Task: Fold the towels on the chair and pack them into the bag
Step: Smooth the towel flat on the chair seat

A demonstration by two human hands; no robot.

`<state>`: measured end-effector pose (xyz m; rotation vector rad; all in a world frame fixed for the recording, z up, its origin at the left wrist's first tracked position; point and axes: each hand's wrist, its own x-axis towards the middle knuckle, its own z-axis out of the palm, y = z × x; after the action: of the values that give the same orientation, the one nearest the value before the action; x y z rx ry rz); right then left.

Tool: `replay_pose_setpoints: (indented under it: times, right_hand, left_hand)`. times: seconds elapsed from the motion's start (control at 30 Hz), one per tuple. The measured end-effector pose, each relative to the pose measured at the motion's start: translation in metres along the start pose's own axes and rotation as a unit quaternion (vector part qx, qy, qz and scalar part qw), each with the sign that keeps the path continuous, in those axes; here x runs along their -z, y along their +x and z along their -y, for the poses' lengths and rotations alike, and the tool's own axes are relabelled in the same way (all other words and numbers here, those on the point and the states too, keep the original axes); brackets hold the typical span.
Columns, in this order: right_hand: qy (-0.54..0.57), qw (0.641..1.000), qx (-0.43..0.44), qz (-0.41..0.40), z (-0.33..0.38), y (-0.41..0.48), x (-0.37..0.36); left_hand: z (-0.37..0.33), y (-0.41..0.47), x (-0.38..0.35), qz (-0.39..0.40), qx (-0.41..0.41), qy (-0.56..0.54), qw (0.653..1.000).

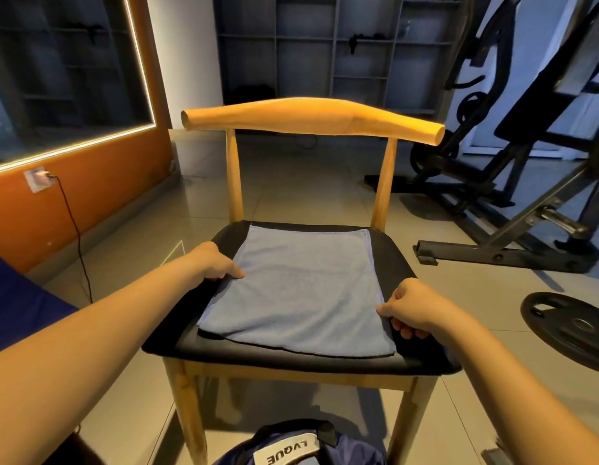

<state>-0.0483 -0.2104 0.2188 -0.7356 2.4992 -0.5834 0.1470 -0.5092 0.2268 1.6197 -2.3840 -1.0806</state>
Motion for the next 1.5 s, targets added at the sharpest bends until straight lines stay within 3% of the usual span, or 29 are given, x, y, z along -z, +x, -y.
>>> replay_pose_setpoints:
  times: [0.23,0.53,0.7,0.83,1.03,1.27,1.4,1.5]
  right_hand:
    - [0.063,0.998,-0.009,-0.005,-0.007,-0.016,0.004]
    - [0.12,0.983,-0.002,0.137,-0.01,-0.038,-0.001]
    - [0.15,0.978,-0.018,0.147,-0.023,-0.051,0.006]
    - [0.214,0.969,-0.03,0.122,-0.031,-0.06,0.005]
    - [0.296,0.952,-0.042,0.06,-0.036,-0.068,-0.005]
    - [0.27,0.962,-0.045,0.004,-0.042,-0.075,-0.009]
    - [0.256,0.966,-0.037,-0.005,-0.043,-0.073,-0.012]
    - [0.23,0.973,-0.026,-0.01,-0.045,-0.073,-0.014]
  left_hand:
    - [0.008,-0.003,0.0,-0.041,-0.002,0.003,0.999]
    - [0.035,-0.032,0.01,0.012,0.014,0.018,1.0]
    - [0.055,-0.054,-0.007,-0.048,-0.026,-0.041,0.998]
    - [0.067,-0.072,-0.021,-0.087,-0.06,-0.058,0.993]
    - [0.085,-0.095,-0.035,-0.061,-0.072,-0.021,0.995]
    - [0.084,-0.109,0.0,0.058,-0.002,0.028,0.998]
    - [0.048,-0.079,0.0,-0.042,-0.047,-0.08,0.995]
    - [0.014,-0.05,-0.007,-0.083,-0.074,-0.069,0.991]
